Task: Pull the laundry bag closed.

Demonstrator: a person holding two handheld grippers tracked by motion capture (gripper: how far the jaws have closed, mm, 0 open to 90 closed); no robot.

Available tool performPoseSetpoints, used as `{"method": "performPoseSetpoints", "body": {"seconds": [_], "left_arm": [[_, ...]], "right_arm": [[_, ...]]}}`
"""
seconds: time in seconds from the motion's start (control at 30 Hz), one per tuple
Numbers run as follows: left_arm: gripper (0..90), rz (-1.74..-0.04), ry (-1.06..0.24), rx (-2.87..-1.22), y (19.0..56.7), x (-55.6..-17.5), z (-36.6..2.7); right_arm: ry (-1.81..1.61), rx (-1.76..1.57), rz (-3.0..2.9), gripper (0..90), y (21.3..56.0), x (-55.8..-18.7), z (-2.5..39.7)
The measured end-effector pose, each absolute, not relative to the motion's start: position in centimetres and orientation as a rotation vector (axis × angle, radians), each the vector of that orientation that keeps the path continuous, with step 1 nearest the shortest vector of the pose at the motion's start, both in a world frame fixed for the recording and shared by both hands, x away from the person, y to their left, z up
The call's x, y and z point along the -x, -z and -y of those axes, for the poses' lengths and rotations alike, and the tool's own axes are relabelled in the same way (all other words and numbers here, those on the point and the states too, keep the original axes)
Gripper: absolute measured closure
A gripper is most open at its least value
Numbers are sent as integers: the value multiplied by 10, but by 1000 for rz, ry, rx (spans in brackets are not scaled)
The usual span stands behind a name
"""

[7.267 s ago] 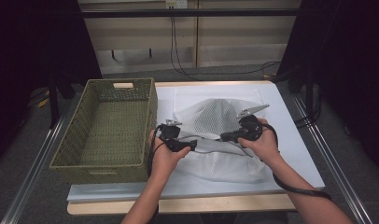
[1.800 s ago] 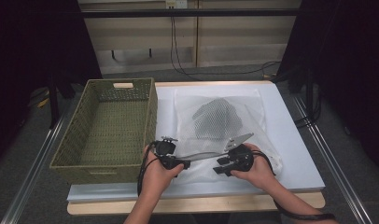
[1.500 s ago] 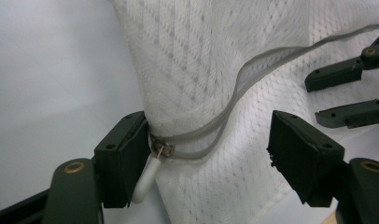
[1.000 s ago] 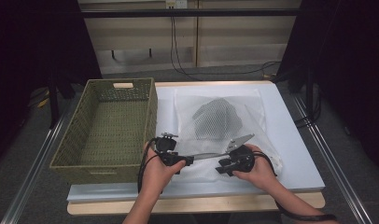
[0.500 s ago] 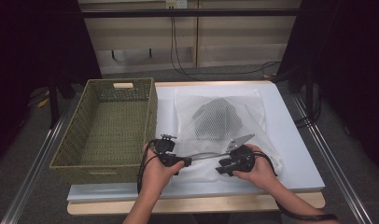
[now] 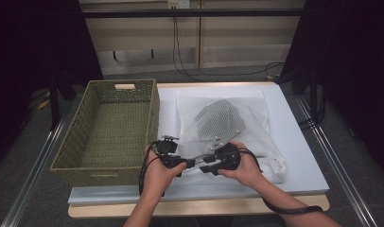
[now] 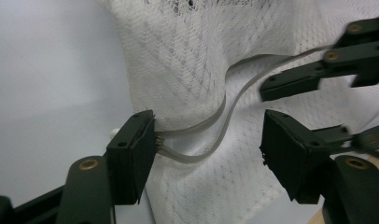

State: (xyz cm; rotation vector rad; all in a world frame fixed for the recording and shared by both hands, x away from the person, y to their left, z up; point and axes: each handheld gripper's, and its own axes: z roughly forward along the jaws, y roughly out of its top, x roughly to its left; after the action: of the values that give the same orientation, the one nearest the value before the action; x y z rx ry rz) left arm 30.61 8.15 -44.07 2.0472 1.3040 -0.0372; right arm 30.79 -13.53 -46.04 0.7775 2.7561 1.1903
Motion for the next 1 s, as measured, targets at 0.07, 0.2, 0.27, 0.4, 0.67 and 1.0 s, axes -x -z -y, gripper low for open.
{"method": "performPoseSetpoints", "body": {"seconds": [0.07,0.2,0.27,0.4,0.67,1.0], "left_arm": [[355,-1308,30,-2041,440,-307,-82],[362,-1299,24,-2052,440,-307,-84],[362,-1302,24,-2045,440,-308,-84],[361,-1300,18,-2042,440,-308,-84],[325,-1299,-11,-2041,438,-307,-84],[292,-1309,-47,-2026,437,-309,-85]], "right_arm": [[-1187,-740,-2757,566,463,-312,128],[-1183,-718,-2758,558,468,-316,119],[-1167,-681,-2780,572,471,-318,117],[-1122,-639,-2819,711,473,-320,114],[-1070,-638,-2861,900,470,-320,118],[-1120,-695,-2798,836,466,-325,145]]}}
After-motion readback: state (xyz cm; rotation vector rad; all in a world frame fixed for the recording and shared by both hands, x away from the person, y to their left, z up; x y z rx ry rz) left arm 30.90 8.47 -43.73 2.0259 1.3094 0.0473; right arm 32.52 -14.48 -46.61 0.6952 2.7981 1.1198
